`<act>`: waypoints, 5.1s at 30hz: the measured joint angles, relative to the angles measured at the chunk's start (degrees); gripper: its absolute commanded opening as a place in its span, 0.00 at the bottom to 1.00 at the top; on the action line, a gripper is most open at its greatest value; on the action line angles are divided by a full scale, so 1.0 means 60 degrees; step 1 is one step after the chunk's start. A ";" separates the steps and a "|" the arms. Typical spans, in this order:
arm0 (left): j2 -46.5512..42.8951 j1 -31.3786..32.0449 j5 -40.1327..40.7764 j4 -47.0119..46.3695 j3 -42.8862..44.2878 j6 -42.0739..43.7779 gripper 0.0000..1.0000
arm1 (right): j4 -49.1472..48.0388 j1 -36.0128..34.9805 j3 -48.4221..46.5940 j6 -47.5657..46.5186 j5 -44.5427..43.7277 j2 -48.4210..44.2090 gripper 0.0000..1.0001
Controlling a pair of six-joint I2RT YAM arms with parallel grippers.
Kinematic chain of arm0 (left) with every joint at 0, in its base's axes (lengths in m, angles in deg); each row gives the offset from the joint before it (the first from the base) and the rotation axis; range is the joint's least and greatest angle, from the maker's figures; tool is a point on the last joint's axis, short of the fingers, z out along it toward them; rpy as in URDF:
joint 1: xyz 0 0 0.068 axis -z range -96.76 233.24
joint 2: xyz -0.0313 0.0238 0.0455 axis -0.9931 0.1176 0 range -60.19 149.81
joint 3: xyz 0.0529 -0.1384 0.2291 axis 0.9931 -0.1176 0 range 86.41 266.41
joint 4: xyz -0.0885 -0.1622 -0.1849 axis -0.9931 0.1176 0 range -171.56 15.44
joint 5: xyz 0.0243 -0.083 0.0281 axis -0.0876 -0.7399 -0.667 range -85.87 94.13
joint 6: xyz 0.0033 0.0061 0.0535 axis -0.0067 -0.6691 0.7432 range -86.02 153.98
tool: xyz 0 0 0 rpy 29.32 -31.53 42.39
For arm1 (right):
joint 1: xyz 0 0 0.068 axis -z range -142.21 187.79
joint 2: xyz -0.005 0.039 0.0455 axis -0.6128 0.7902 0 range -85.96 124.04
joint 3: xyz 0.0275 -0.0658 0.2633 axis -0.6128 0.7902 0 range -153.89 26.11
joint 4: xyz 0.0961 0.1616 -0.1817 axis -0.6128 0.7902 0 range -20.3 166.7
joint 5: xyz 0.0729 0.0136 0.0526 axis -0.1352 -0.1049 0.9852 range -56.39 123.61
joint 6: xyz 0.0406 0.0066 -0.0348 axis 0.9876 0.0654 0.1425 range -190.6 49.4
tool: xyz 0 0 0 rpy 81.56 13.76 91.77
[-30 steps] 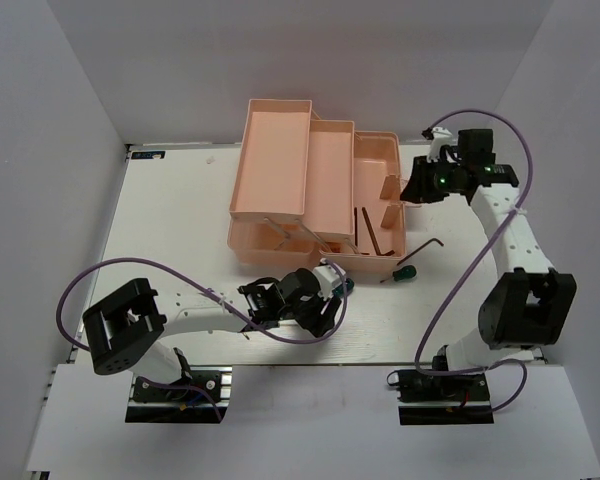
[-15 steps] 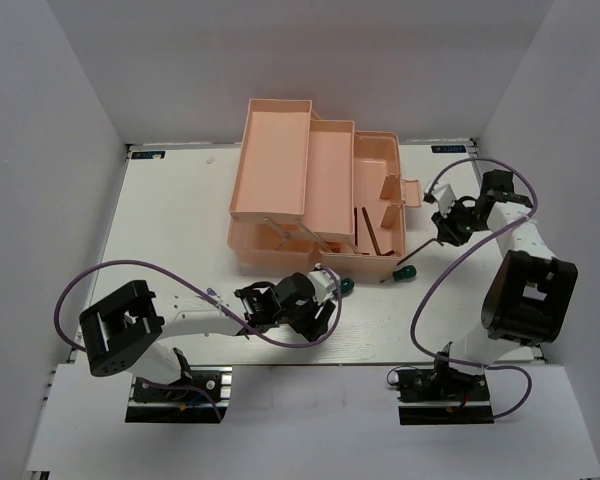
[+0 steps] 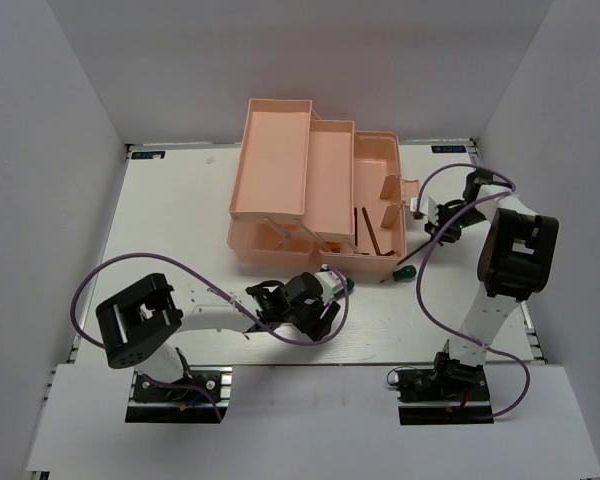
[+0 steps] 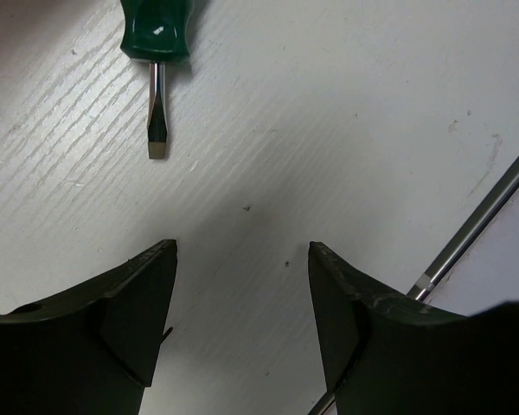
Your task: Sort the tools into containers
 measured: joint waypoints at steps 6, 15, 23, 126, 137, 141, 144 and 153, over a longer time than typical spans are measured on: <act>0.0200 0.0000 0.0000 -0.0011 0.0153 0.0000 0.73 | 0.0255 -0.0004 -0.0007 -0.1115 0.0029 0.0127 0.44; 0.0237 0.0000 0.0004 -0.0007 0.0182 -0.0069 0.73 | 0.1064 -0.0011 -0.0761 -0.2197 0.0029 0.0885 0.44; 0.0277 0.0000 0.0000 0.0029 0.0255 -0.0138 0.73 | 0.2197 -0.0222 -0.1763 -0.2630 -0.0382 0.1537 0.36; 0.3016 0.0004 0.2528 -0.0994 0.2758 0.1570 0.03 | -0.1443 -0.1876 0.1738 1.3956 -0.1002 -0.5173 0.04; -0.0109 0.0474 -0.0040 -0.0532 0.2812 0.2269 0.00 | -0.0667 -0.0681 0.3869 1.2539 -0.1344 -0.6878 0.85; -0.0539 0.0262 0.1217 -0.0342 0.4510 0.2291 0.00 | -0.0809 -0.0382 0.4619 1.1861 -0.0754 -0.7184 0.70; 0.0124 -0.0080 0.2488 -0.0011 0.6218 0.2379 0.00 | -0.1217 -0.0240 0.5497 1.0834 -0.0120 -0.7723 0.68; 0.3945 -0.1424 0.4907 0.1719 1.0010 0.2754 0.03 | -0.1355 -0.0120 0.6145 0.8604 0.1151 -0.7752 0.76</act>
